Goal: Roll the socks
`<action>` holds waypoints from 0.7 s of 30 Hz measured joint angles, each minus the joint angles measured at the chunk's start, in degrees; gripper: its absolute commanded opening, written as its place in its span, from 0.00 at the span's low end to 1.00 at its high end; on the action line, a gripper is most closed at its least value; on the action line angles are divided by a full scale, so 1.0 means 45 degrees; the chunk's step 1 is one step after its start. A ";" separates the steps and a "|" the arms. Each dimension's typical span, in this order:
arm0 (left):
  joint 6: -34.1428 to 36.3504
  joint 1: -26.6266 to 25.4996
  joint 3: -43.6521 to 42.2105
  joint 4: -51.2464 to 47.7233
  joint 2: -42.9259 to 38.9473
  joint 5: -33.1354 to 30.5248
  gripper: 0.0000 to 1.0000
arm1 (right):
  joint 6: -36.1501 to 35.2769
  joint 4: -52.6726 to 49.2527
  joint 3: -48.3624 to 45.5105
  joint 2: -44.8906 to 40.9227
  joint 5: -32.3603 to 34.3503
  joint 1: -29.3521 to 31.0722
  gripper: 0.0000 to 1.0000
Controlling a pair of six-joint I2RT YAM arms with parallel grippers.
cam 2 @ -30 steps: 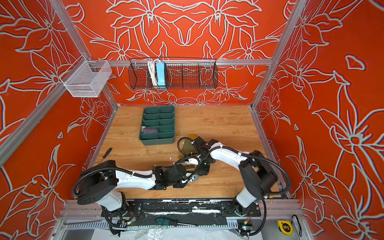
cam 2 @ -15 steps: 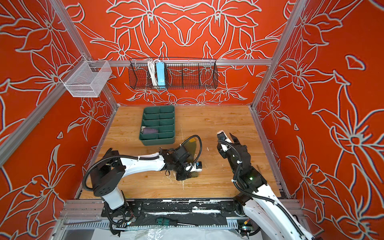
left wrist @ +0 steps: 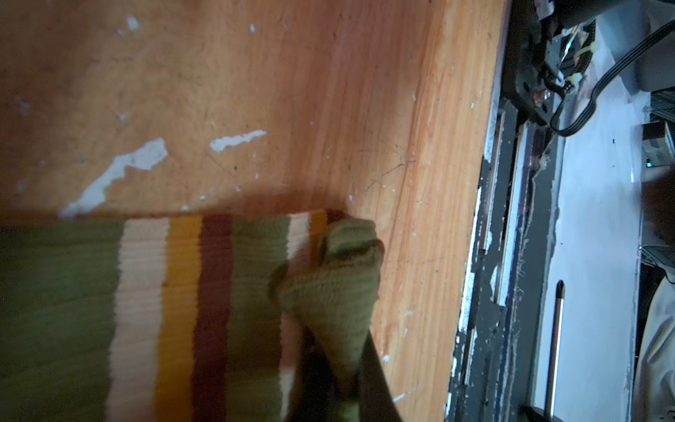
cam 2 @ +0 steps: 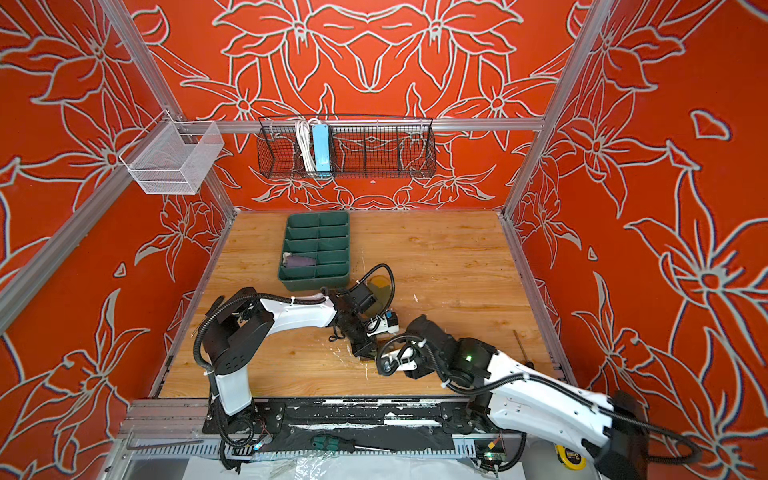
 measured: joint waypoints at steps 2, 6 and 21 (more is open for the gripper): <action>-0.0097 0.0005 -0.0029 0.0049 0.0005 0.0049 0.05 | 0.0175 0.0665 -0.0131 0.1073 0.0262 0.0549 0.58; -0.0126 0.0005 -0.0073 0.0107 0.0005 0.0102 0.05 | 0.0631 0.2871 -0.0661 0.2739 0.0699 0.0889 0.58; 0.0000 0.0102 -0.0253 0.0097 -0.0359 -0.0165 0.47 | 0.1307 0.5382 -0.0792 0.5348 0.1846 0.0908 0.00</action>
